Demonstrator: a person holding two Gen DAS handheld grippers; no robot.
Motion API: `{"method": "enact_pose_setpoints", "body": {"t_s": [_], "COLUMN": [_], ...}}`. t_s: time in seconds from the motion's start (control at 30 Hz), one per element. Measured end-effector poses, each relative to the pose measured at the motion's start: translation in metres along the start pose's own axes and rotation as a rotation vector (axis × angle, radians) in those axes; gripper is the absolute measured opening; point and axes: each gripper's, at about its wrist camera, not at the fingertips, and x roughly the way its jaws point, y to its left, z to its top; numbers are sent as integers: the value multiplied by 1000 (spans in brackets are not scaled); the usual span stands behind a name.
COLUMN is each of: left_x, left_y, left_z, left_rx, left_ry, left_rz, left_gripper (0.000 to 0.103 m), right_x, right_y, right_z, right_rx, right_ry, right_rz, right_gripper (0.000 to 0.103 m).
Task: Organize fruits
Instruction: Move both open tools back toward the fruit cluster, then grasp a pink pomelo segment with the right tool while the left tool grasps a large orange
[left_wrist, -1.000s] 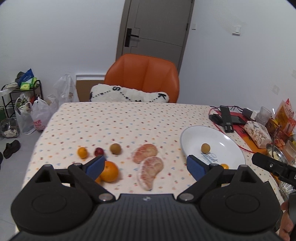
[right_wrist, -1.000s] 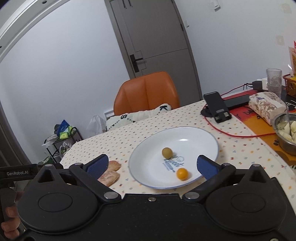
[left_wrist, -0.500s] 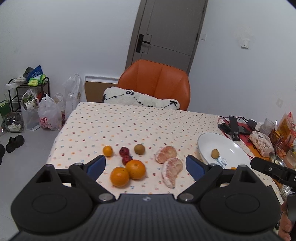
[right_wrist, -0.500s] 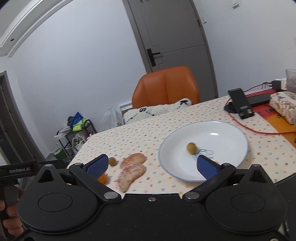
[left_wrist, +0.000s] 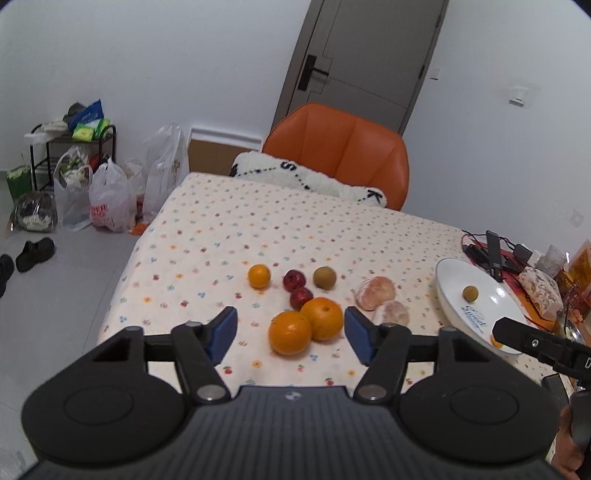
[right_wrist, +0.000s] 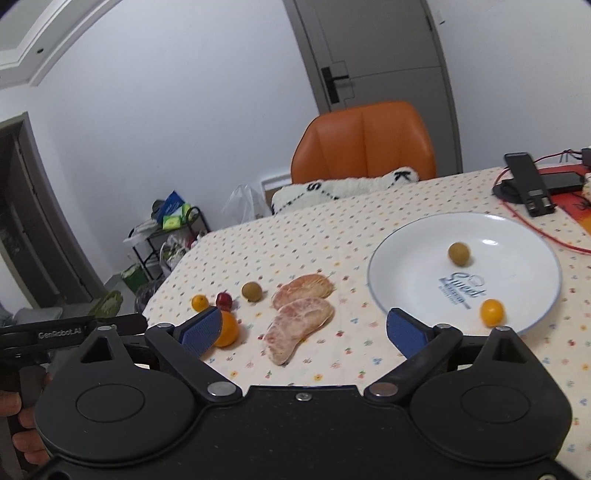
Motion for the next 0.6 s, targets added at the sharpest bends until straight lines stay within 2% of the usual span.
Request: {"method": "enact_pose_setpoints", "body": {"t_s": [0.33,0.6], "left_x": [27,47], "left_y": [7,13], "left_z": [-5,-5], "left_rx": [5,-20], "left_ry": [49,87], "left_rz": [-32,-64], "left_gripper": [51,50], "right_x": [35,58], "right_y": [11,13], "right_z": [-8,-11], "right_rx": [-7,-9], "right_ry": [84,134], "right_rz": [26,32], "right_gripper": [72,68]}}
